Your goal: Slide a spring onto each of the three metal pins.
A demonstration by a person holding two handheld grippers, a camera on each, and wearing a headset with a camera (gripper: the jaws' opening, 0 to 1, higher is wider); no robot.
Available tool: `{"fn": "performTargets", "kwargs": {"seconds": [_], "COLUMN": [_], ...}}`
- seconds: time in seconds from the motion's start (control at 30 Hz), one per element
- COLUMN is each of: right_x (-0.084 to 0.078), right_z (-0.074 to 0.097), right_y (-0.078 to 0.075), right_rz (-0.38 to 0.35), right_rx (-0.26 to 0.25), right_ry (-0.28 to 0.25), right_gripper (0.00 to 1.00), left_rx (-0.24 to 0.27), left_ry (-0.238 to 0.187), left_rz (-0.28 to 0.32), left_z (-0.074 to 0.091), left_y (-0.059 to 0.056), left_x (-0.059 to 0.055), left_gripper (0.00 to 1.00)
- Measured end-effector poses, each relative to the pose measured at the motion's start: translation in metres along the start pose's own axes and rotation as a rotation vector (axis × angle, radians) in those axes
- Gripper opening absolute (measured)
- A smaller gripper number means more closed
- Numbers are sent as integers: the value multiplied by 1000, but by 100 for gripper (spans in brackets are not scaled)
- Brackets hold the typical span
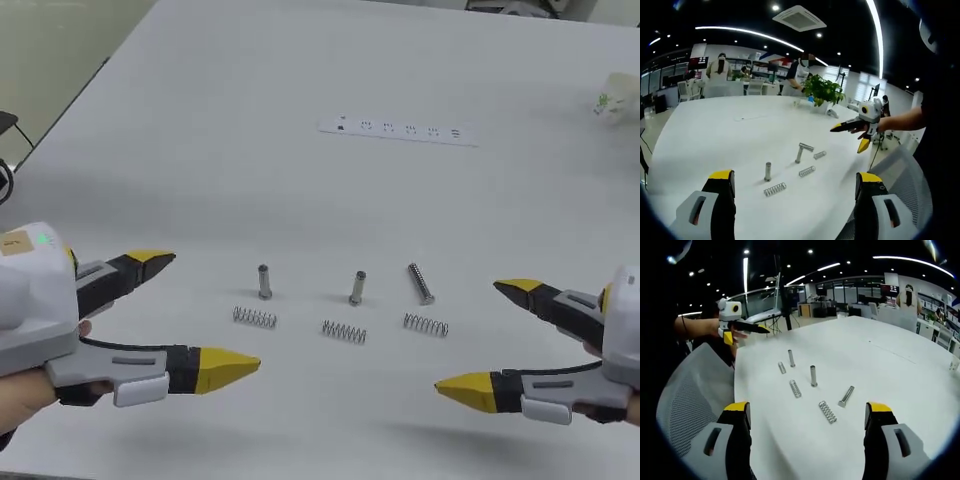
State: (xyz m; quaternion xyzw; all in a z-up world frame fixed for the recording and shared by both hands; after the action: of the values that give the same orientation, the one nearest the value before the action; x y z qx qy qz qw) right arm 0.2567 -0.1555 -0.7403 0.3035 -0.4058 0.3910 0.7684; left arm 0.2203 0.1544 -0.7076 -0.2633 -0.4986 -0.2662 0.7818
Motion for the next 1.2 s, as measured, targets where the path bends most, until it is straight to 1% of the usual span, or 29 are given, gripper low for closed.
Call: {"fn": "performTargets", "kwargs": {"seconds": [0.1, 0.33, 0.63, 0.73, 0.87, 1.0, 1.07, 1.13, 1.2], "right_x": [0, 0, 2, 2, 3, 3, 3, 3, 3], "right_z": [0, 0, 0, 0, -1, -2, -2, -2, -2], "right_y": [1, 1, 2, 2, 2, 2, 1, 2, 2], "right_rz": [3, 2, 2, 5, 3, 4, 1, 3, -1], "right_rx": [-1, -4, -2, 2, 9, 7, 7, 7, 8], "right_ry": [2, 4, 0, -4, -11, -12, -12, -10, -11], "right_gripper": [95, 95, 95, 95, 96, 97, 98, 98, 99], "left_rx": [-4, -6, -7, -5, -3, -12, -7, -6, -4], "left_ry": [11, 19, 19, 17, 15, 29, 28, 34, 28], "left_rz": [-10, -9, -19, -11, -15, -36, -50, -51, -56], "left_z": [-1, -1, 0, 0, 0, 0, 0, 0, 0], "left_y": [-1, -1, 0, 3, 4, 5, 6, 8, 9], "left_x": [-1, -5, -4, -6, -5, -7, -7, -6, -5], "left_gripper": [98, 98, 98, 98, 98, 98, 98, 98, 98]}}
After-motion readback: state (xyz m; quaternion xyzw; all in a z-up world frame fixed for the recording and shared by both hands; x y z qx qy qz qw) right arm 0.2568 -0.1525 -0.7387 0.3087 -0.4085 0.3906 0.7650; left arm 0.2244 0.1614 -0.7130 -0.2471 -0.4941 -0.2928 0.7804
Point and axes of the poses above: the centre of the closed fingertips' face, and the gripper's own axes: z roughly backward along the fingers, y roughly to its left, x roughly out of its top, the point moved 6 cm from there along z, roughly backward along the fingers, and after that the axes turned 3 degrees about -z, right-handed, at the moved point
